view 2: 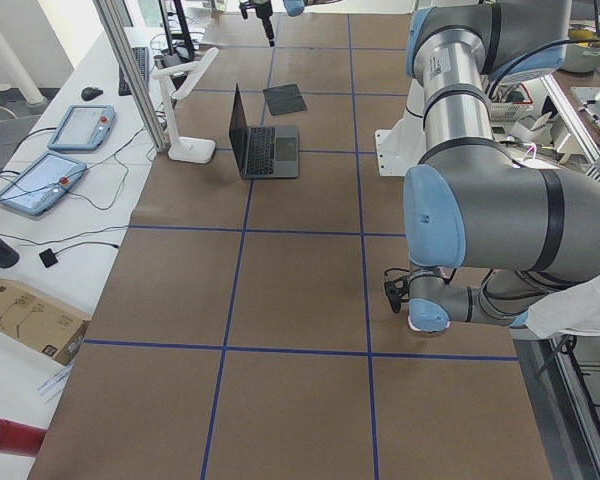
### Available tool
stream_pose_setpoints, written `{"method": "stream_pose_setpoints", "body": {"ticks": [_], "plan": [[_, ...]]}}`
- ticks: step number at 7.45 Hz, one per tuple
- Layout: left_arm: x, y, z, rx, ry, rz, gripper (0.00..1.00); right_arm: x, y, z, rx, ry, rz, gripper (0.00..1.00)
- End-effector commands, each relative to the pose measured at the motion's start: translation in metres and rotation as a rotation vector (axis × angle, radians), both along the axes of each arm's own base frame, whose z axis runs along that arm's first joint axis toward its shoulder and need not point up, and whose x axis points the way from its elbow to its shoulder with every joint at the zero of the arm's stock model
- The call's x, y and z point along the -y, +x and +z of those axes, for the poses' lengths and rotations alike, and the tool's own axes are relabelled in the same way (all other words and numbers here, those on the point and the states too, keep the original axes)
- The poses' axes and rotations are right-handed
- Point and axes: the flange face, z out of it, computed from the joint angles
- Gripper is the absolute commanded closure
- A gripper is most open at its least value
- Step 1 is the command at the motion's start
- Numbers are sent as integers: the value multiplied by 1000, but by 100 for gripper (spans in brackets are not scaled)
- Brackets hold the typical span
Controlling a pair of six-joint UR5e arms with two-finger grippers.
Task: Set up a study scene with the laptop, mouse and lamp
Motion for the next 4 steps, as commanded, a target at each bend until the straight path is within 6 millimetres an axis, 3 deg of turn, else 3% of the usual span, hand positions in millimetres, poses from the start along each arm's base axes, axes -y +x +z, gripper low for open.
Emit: {"method": "stream_pose_setpoints", "body": {"ticks": [1,4], "plan": [[-4,1,0,-8,-8,8,1,0,0,-1,1,2,0,1],[-2,-12,21,-8,-7,15,2,1,-1,-5,3,8,0,1]]}}
